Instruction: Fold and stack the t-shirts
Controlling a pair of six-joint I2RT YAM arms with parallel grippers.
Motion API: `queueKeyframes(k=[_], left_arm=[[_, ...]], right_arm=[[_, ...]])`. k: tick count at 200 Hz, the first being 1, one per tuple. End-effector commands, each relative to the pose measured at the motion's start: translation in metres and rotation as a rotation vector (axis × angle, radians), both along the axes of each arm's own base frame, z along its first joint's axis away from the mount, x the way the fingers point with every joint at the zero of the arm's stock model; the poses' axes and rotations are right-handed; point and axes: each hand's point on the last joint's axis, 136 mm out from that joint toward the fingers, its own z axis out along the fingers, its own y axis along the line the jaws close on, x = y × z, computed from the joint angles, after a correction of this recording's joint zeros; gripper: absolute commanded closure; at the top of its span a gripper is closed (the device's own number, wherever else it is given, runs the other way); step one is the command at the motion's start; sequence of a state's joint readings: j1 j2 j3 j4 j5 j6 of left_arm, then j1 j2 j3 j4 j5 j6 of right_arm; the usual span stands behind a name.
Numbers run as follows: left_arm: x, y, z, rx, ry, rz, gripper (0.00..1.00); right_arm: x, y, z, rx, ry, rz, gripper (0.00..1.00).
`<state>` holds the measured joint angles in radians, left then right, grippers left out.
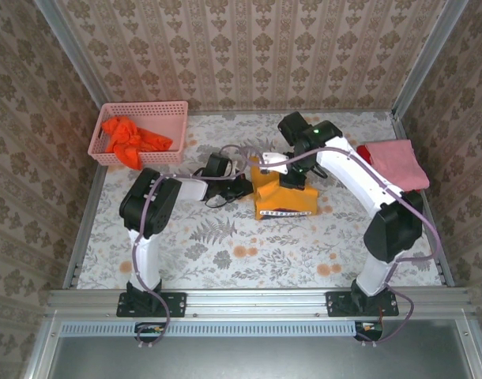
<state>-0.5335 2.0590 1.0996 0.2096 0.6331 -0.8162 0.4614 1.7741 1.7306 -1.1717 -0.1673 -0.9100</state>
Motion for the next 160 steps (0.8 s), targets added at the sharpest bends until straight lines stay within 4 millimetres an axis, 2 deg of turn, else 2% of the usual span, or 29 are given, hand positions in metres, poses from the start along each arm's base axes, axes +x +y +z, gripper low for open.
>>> queueKeyframes(k=[1,77,160], left_arm=[[-0.043,0.038,-0.075,0.189,0.270,0.008,1.00],[-0.040,0.048,-0.086,0.219,0.310,-0.015,1.00],[-0.038,0.050,-0.085,0.213,0.305,-0.015,1.00]], right_arm=[[0.011,0.001,0.005,-0.002,0.015,0.064,1.00],[0.069,0.014,0.001,-0.003,0.000,0.096,1.00],[0.103,0.012,-0.038,-0.013,0.045,0.069,1.00]])
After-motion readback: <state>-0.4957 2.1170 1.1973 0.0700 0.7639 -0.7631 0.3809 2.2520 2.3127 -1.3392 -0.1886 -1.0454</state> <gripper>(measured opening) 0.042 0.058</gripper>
